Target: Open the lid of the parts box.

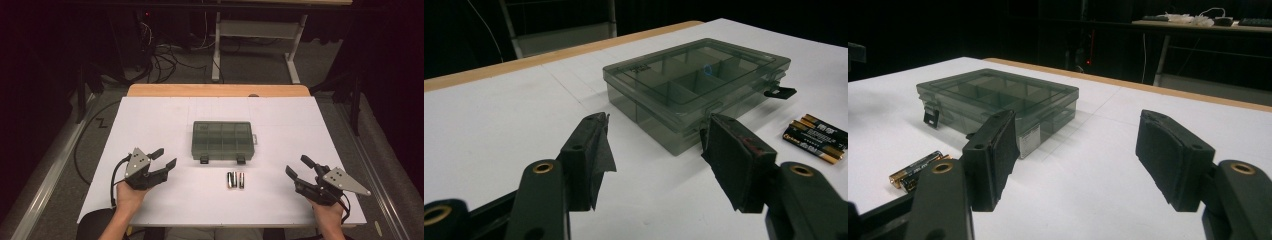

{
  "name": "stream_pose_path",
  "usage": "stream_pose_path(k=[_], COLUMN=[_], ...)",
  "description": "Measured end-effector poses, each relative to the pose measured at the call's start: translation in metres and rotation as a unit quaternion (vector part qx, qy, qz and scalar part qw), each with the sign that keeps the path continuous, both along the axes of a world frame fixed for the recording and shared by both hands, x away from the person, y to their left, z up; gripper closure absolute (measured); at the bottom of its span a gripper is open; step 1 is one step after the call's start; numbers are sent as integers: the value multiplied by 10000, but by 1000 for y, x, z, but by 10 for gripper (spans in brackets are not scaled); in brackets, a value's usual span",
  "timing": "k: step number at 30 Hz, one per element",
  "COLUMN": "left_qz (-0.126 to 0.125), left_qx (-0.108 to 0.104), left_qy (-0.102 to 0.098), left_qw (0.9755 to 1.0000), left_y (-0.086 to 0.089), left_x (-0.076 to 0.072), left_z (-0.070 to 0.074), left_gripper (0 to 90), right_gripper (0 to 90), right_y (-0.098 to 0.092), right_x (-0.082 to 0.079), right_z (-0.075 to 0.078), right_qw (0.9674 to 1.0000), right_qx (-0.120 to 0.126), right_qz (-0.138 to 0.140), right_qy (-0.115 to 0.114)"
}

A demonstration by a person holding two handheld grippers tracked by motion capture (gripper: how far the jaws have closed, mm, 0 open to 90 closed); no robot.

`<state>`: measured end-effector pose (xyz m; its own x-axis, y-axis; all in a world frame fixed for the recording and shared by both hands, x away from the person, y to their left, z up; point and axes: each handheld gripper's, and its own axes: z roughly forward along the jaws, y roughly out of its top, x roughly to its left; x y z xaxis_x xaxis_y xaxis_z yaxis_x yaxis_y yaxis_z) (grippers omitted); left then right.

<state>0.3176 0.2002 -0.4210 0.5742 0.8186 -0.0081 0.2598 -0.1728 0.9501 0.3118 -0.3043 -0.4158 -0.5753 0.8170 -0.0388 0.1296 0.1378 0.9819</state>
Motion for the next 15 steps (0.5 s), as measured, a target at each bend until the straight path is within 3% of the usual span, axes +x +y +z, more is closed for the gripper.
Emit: stream_pose_path(k=[15], left_qz=[25], left_qx=[-87], left_qy=[68], left_qw=[9999], left_y=[1], left_x=[0], left_z=[1], left_gripper=[419], right_gripper=[349], right_y=[0], right_x=[0], right_z=[0], right_qw=[10000], right_qx=[-7], right_qz=[-1], right_qy=[-10])
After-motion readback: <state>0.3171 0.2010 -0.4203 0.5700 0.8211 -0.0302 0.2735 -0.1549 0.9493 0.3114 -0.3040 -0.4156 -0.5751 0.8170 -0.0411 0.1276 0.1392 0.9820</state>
